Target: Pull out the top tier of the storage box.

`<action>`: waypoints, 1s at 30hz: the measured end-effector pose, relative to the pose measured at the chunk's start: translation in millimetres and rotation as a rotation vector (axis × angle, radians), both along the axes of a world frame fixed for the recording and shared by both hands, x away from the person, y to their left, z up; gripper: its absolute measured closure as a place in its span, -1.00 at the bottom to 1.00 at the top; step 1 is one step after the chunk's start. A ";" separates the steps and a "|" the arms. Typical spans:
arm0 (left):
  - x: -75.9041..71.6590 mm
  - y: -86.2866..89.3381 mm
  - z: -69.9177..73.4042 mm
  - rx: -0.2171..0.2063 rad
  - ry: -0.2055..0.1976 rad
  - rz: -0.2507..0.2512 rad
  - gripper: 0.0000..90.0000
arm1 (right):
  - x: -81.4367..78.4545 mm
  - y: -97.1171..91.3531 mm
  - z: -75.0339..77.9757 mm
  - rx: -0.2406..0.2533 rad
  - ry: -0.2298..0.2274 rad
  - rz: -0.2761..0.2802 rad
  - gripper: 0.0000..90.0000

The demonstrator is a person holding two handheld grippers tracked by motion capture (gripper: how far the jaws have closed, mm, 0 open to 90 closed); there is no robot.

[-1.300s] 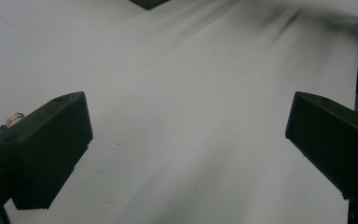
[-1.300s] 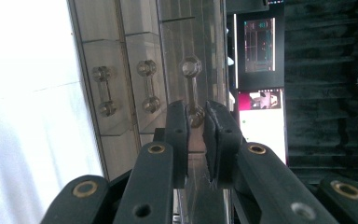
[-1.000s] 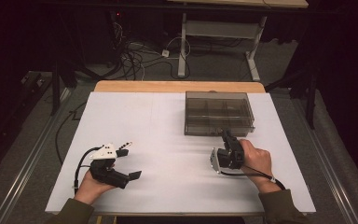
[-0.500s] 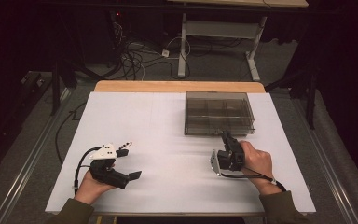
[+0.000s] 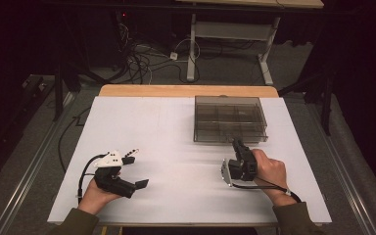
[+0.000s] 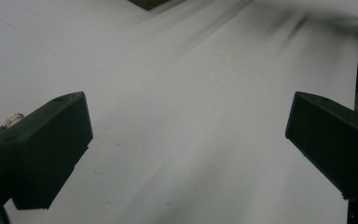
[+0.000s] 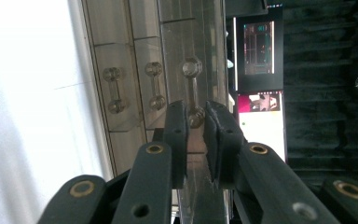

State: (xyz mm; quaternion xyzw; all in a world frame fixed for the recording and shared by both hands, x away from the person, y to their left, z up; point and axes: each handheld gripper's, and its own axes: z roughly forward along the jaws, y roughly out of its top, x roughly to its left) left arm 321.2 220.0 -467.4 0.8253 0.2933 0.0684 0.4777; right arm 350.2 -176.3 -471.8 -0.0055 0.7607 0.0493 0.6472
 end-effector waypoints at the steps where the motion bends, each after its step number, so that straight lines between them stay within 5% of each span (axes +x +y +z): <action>1: 0.1 0.1 0.0 0.000 0.000 0.000 -1.00 | -0.6 0.0 -0.7 -0.002 -0.003 0.005 0.68; 15: 0.0 -0.3 0.0 0.001 0.001 -0.001 -1.00 | -11.0 -6.2 0.3 0.011 -0.036 0.019 0.41; 30: 0.0 -0.6 -0.3 0.006 -0.003 -0.006 -1.00 | -25.8 -11.0 2.4 0.049 -0.013 0.035 0.31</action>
